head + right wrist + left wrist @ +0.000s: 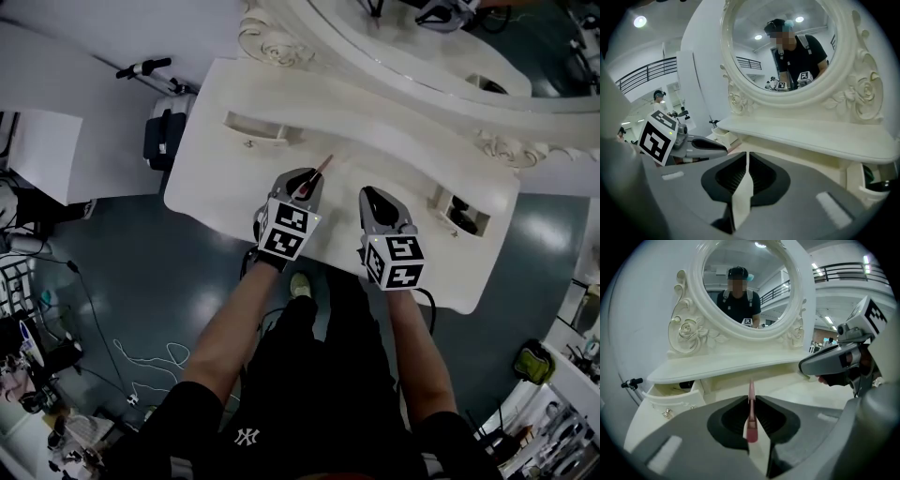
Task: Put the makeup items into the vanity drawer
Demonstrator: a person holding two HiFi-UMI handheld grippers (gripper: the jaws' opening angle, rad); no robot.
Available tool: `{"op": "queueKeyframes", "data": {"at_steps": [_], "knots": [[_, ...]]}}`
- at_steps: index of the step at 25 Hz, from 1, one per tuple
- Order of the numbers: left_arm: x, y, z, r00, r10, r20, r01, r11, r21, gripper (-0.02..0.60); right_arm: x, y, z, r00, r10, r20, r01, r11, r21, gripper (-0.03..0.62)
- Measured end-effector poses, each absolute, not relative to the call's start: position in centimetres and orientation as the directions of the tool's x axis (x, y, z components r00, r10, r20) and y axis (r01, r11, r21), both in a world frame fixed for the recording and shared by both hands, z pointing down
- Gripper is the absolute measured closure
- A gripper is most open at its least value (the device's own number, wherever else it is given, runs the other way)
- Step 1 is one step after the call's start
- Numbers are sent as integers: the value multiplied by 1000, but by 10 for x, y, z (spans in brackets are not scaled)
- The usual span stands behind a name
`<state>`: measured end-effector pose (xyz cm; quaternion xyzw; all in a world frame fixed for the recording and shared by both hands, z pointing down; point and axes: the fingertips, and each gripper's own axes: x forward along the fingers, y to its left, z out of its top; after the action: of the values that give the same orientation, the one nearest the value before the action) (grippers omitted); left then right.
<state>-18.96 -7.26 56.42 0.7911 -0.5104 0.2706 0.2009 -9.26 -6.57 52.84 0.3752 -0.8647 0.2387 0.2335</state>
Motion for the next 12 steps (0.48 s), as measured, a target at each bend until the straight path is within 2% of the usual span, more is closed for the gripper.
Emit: {"op": "queueKeyframes", "data": {"at_steps": [12], "knots": [[-120,-63,513,451,-675,584,-847,-530,42,537,-23,-43,497,-516,-655,552,-844,498,-198,571]]}}
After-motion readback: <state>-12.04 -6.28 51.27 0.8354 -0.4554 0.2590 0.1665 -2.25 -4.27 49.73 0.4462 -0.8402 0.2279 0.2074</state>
